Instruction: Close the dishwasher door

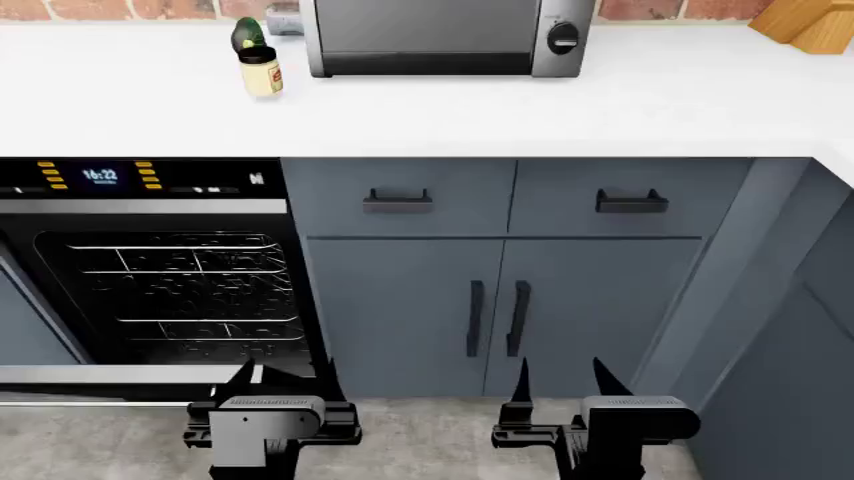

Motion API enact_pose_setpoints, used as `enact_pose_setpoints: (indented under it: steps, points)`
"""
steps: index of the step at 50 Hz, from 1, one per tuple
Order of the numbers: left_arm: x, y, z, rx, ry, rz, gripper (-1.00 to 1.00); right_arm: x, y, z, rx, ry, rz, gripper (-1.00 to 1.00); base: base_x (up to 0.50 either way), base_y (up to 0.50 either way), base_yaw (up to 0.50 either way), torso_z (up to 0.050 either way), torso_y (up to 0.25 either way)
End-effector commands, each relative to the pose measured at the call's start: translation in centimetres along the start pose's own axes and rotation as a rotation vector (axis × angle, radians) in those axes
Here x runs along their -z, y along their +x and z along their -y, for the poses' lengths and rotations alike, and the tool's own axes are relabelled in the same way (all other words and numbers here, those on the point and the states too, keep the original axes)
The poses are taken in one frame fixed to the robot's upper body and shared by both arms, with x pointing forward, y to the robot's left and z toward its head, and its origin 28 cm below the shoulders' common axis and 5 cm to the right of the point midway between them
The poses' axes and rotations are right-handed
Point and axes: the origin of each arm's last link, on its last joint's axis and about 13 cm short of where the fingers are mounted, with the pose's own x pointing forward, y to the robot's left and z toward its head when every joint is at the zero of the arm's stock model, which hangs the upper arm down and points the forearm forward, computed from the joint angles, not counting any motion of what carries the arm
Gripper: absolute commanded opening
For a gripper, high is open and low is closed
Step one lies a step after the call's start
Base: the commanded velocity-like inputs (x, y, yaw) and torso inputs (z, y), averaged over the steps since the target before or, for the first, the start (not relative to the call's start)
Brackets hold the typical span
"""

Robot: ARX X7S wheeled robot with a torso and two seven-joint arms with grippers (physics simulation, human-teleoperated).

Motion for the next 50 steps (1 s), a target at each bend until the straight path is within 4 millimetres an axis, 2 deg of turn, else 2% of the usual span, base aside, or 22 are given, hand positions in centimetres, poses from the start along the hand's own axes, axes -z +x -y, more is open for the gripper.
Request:
enact_pose_setpoints:
  steps: [1, 10, 50]
  points:
    - [0.02, 0.01, 0.0, 0.004, 0.002, -0.001, 1.0, 0.01, 0.0, -0.04, 0.004, -0.001, 0.0, 1.0, 0.0, 0.0, 0.0, 0.0, 0.0]
    - [-0.04, 0.16, -0.08, 0.004, 0.0, 0.005, 1.0, -0.06, 0.13, -0.02, 0.019, 0.004, -0.002, 1.0, 0.0, 0.0, 0.0, 0.0, 0.0]
    - [0.01, 0.13, -0.13, -0.018, 0.009, -0.009, 1.0, -0.12, 0.13, -0.01, 0.03, 0.003, 0.005, 1.0, 0.0, 0.0, 0.0, -0.05, -0.012]
